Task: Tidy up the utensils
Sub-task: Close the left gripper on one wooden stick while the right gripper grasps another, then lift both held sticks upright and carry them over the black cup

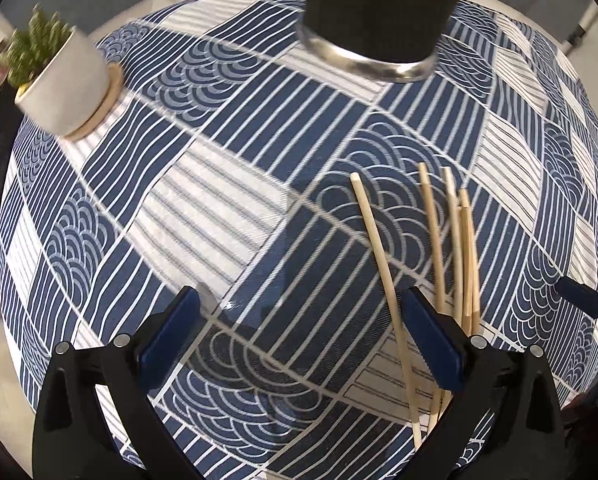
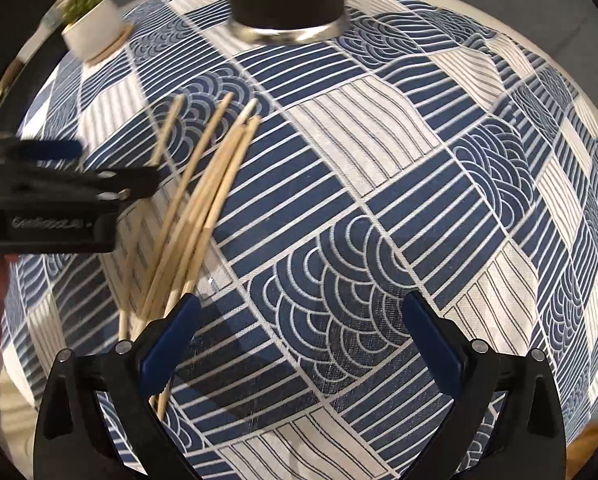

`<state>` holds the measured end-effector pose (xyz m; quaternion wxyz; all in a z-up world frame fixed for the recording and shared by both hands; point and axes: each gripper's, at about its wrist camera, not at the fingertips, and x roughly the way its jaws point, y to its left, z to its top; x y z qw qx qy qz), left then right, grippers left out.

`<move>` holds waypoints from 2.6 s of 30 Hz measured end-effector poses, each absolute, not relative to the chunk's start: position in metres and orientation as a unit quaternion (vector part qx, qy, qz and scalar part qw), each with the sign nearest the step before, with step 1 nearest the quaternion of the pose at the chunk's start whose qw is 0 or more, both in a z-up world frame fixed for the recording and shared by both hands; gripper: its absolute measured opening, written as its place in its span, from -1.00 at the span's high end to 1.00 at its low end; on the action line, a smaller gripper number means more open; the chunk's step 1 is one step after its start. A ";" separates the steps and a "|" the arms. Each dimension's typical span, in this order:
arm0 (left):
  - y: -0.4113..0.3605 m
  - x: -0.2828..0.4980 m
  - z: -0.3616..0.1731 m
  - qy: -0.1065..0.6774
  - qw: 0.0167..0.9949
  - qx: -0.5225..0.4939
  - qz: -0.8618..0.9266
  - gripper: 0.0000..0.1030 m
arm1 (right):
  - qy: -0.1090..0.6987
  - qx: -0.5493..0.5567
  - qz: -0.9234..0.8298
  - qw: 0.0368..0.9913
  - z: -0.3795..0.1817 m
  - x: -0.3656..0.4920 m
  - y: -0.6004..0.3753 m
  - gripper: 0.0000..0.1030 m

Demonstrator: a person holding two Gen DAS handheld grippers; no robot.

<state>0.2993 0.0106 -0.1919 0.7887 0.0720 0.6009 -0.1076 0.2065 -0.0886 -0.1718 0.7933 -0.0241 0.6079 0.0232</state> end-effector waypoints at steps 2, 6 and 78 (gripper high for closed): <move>0.015 0.300 -0.192 0.603 0.787 0.072 -0.108 -0.90 | 0.605 -0.017 0.027 0.796 -0.167 0.206 -0.090 -0.85; 0.022 0.298 -0.190 0.603 0.787 0.071 -0.109 -0.81 | 0.605 -0.011 0.040 0.795 -0.158 0.209 -0.086 -0.85; 0.104 0.278 -0.180 0.649 0.746 -0.094 -0.115 0.90 | 0.635 0.060 -0.012 0.770 -0.130 0.229 -0.141 0.91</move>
